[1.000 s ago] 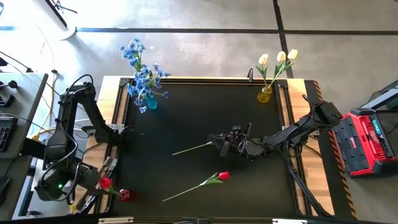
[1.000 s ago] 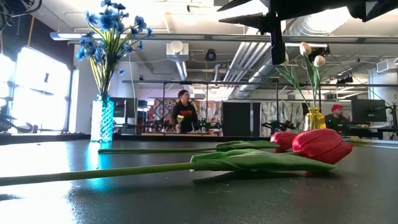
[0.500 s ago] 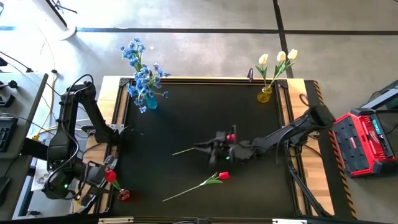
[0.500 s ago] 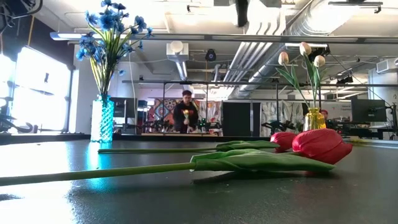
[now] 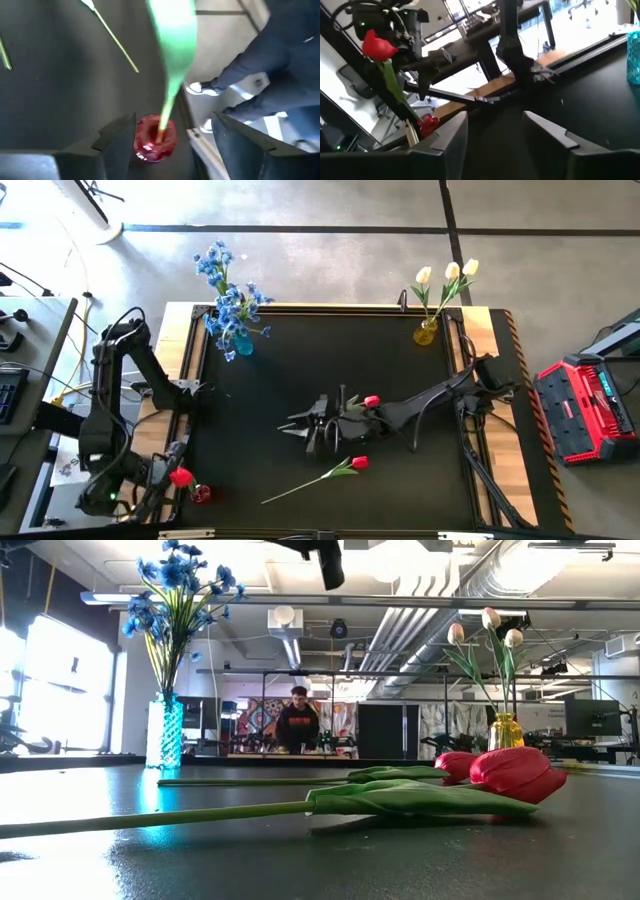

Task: Sort flowers into vase by color
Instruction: Adjust the red vase

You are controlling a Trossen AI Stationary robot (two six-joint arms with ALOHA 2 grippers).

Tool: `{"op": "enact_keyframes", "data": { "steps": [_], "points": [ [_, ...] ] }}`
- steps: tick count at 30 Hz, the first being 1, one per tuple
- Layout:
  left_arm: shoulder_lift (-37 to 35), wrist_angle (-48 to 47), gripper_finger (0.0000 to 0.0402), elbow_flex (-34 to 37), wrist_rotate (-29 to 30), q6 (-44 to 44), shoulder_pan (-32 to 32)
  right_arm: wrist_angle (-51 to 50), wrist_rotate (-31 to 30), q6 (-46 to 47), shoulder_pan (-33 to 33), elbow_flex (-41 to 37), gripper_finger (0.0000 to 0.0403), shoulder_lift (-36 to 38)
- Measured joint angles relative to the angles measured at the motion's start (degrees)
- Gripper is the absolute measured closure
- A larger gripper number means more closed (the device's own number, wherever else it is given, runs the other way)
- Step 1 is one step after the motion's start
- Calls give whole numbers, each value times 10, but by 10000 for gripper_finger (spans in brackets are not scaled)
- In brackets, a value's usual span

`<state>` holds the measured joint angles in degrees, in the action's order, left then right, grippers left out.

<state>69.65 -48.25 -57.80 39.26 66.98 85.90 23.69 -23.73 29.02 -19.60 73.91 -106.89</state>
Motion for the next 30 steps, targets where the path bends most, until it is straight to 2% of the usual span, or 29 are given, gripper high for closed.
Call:
{"op": "enact_keyframes", "data": {
  "steps": [5, 13, 26, 30],
  "points": [
    [41, 0, 132, -1, -3, -17, -1, -9, 0, 7, -4, 0, 201, 0],
    [70, -1, 128, -2, 11, -16, -2, -20, -7, 24, -5, 0, 189, 0],
    [56, -18, 128, -1, 16, -10, -17, -22, -29, 43, -7, 0, 189, 0],
    [42, -51, 128, 4, 4, 32, -36, -21, -33, 46, -7, 0, 190, 0]
  ]
}}
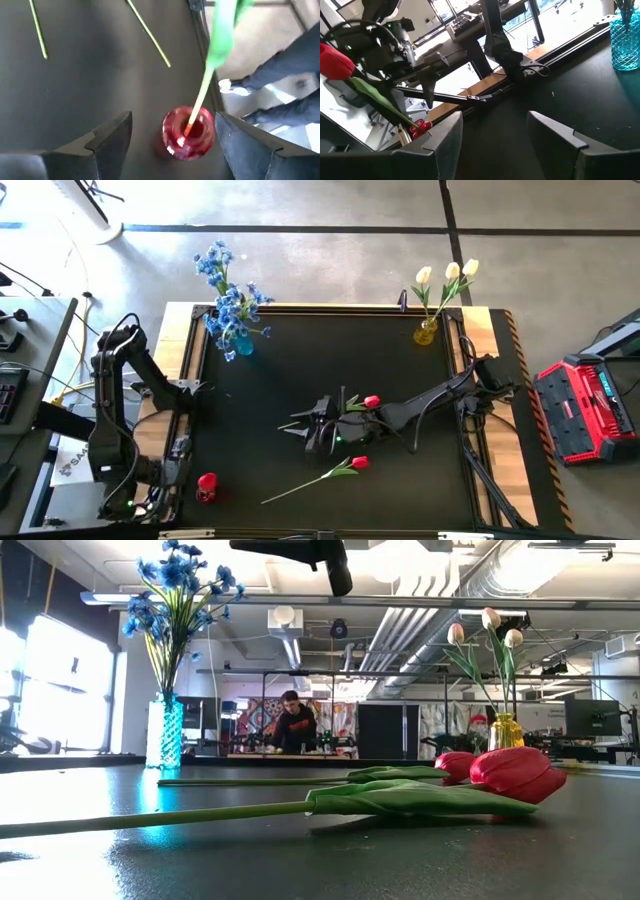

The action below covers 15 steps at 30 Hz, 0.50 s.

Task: Sort flowers into vase by color
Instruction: Adjust the red vase

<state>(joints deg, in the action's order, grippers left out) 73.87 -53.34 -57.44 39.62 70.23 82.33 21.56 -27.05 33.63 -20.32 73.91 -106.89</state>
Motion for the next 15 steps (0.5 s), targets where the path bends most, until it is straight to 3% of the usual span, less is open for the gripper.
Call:
{"op": "enact_keyframes", "data": {
  "steps": [8, 15],
  "points": [
    [-18, -2, 128, -2, -127, 22, -50, 0, -2, 9, -1, 0, 190, 0],
    [-2, 31, 128, -2, -138, -7, -66, -8, -11, 8, -4, 0, 190, 0]
  ]
}}
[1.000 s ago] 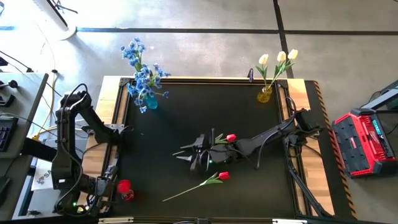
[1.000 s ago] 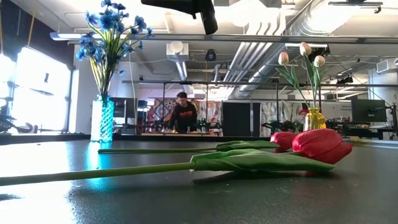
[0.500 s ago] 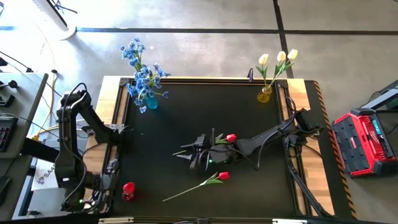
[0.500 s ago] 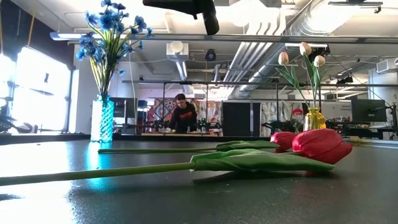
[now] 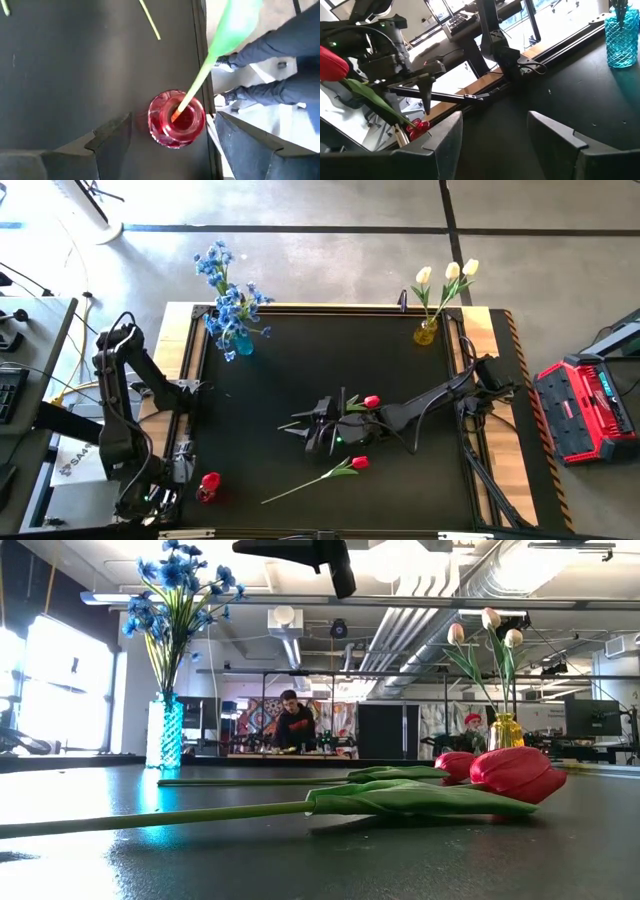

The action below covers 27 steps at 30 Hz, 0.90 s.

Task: Sort flowers into vase by color
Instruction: Adjust the red vase

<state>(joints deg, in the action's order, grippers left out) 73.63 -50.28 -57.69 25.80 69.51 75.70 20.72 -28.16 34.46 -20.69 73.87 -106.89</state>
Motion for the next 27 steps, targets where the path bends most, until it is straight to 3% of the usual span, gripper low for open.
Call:
{"op": "enact_keyframes", "data": {
  "steps": [18, 27],
  "points": [
    [57, 23, 131, -1, 7, -97, 0, -16, 0, 0, 0, 0, 190, 0],
    [82, 27, 174, -3, 24, -97, 0, -16, 1, 1, 0, 0, 190, 0]
  ]
}}
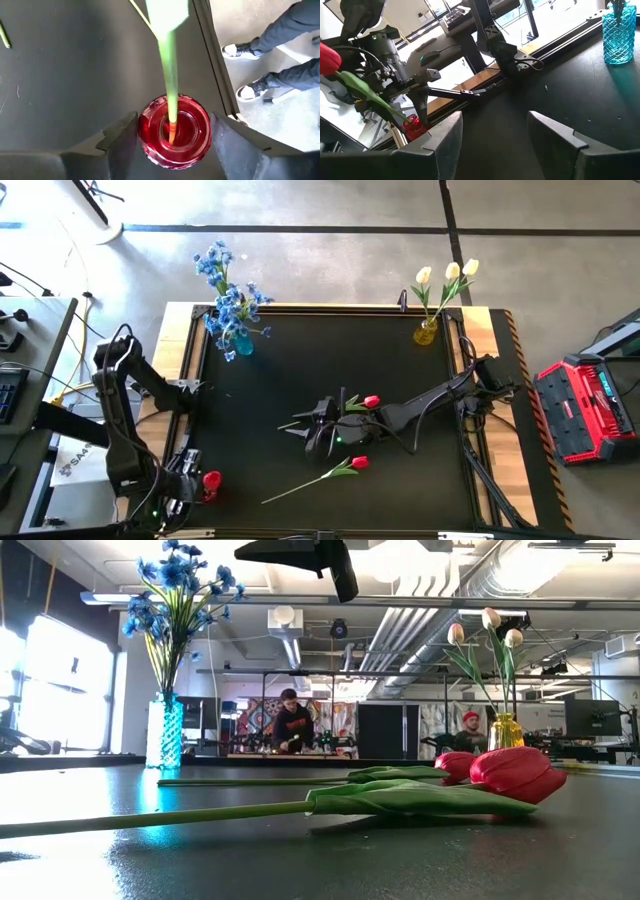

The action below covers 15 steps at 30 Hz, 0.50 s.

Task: Sort flowers into vase by color
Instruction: Adjust the red vase

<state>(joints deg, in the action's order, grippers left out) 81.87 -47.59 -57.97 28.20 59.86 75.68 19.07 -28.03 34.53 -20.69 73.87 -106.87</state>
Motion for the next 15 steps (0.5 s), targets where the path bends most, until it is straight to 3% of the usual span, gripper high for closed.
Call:
{"op": "enact_keyframes", "data": {
  "steps": [15],
  "points": [
    [6, -28, 195, 0, 36, 16, 0, 0, 6, 2, 0, 0, 190, 0]
  ]
}}
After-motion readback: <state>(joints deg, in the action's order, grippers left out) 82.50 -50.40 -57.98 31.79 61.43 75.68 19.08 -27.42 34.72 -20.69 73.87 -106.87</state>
